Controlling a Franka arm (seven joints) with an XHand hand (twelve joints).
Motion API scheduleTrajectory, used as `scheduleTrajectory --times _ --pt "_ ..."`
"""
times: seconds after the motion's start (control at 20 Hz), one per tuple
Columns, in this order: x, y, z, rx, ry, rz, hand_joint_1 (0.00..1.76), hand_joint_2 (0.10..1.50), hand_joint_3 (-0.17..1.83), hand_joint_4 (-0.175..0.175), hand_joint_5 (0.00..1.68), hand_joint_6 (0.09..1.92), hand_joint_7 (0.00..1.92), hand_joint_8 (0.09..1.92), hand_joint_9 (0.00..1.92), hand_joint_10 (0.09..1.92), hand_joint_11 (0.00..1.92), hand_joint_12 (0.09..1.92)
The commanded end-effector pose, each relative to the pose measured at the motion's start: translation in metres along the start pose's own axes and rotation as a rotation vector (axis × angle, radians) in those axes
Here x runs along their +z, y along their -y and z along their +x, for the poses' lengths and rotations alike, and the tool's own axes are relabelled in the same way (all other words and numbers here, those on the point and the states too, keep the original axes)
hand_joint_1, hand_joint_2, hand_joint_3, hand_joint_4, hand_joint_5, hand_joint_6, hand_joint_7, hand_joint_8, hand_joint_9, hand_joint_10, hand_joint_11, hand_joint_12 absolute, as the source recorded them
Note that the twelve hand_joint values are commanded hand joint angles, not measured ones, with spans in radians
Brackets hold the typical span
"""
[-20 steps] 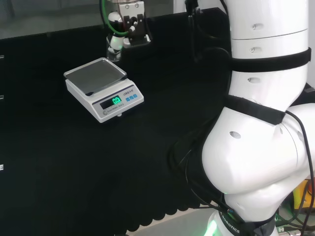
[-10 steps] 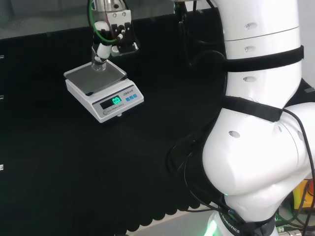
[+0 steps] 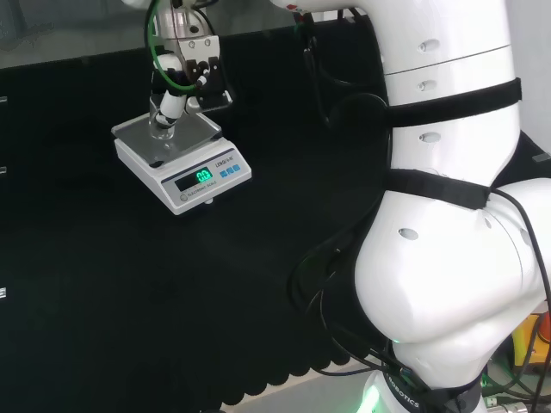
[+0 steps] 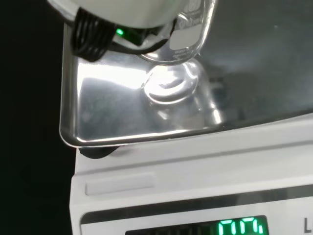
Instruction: Put the beaker on the electronic balance.
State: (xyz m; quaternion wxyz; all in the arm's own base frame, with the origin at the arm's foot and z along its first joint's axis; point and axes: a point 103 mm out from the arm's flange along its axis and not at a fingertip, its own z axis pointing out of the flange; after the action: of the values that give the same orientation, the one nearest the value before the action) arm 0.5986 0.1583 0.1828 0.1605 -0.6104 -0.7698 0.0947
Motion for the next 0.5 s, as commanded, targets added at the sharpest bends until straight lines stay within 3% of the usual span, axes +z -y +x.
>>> scheduleTrajectory --times 0.05,0.3,0.4,0.5 --pt "0.013 -0.005 0.005 -0.027 0.011 -0.029 1.26 0.64 0.67 -0.175 0.84 0.70 1.19 0.81 1.42 0.64 1.55 0.74" --pt "0.019 -0.008 0.008 -0.033 0.034 -0.002 1.26 0.63 0.67 -0.175 0.81 0.71 1.11 0.82 1.37 0.62 1.52 0.72" --pt "0.015 -0.006 0.010 -0.043 0.076 0.016 1.21 0.60 0.70 -0.175 0.65 0.70 0.85 0.83 1.23 0.55 1.36 0.78" --pt "0.008 -0.003 0.011 -0.046 0.113 0.031 1.13 0.54 0.73 -0.169 0.50 0.57 0.58 0.83 0.99 0.60 1.09 0.98"
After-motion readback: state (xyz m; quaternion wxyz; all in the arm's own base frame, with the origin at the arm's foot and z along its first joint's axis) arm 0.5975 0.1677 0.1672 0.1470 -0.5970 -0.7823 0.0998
